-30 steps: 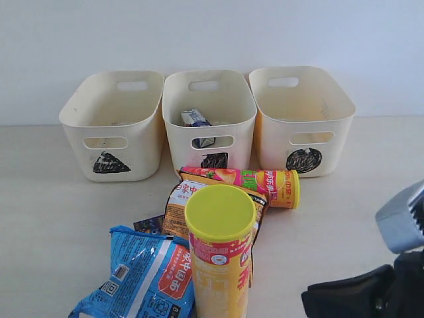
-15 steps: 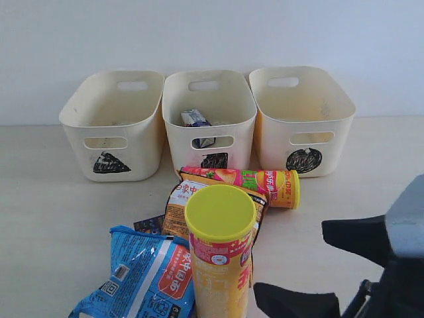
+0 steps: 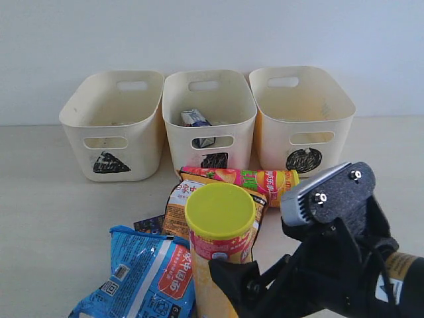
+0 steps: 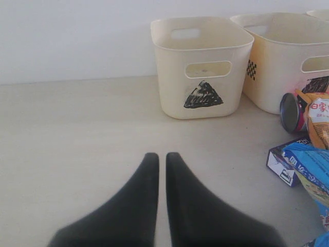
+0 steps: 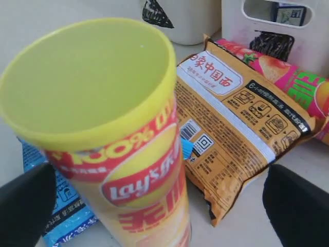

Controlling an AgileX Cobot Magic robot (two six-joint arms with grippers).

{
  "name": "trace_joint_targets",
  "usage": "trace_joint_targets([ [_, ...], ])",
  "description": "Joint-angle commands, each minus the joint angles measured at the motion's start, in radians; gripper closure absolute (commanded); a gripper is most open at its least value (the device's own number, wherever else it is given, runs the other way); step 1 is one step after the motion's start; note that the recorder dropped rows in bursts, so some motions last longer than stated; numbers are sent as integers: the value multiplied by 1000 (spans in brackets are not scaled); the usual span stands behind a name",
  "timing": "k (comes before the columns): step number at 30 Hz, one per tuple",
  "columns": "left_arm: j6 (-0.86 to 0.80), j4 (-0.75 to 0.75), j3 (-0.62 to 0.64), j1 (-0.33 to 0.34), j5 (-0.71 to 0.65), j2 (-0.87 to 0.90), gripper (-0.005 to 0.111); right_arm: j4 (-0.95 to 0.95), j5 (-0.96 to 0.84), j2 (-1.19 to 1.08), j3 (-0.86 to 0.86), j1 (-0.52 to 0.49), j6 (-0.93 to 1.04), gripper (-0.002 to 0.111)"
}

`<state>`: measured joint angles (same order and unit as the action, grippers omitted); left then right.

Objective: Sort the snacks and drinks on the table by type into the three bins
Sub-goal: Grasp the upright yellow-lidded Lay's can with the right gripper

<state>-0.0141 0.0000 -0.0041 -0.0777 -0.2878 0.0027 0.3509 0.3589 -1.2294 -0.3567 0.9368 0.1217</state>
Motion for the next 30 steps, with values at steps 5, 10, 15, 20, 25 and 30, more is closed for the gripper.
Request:
trace_joint_targets([
  [5, 7, 0, 4, -1, 4, -3, 103, -78, 40, -62, -27, 2, -68, 6],
  [10, 7, 0, 4, -1, 4, -3, 103, -176, 91, -84, -27, 2, -151, 6],
  [15, 7, 0, 4, -1, 4, -3, 103, -293, 150, -142, -27, 2, -228, 6],
  [20, 7, 0, 4, -1, 4, -3, 103, -294, 225, -200, -27, 2, -222, 15],
  [25, 7, 0, 4, -1, 4, -3, 103, -294, 244, -210, -27, 2, -222, 65],
  [30, 7, 0, 4, -1, 4, -3, 103, -294, 260, -210, -27, 2, -224, 106],
])
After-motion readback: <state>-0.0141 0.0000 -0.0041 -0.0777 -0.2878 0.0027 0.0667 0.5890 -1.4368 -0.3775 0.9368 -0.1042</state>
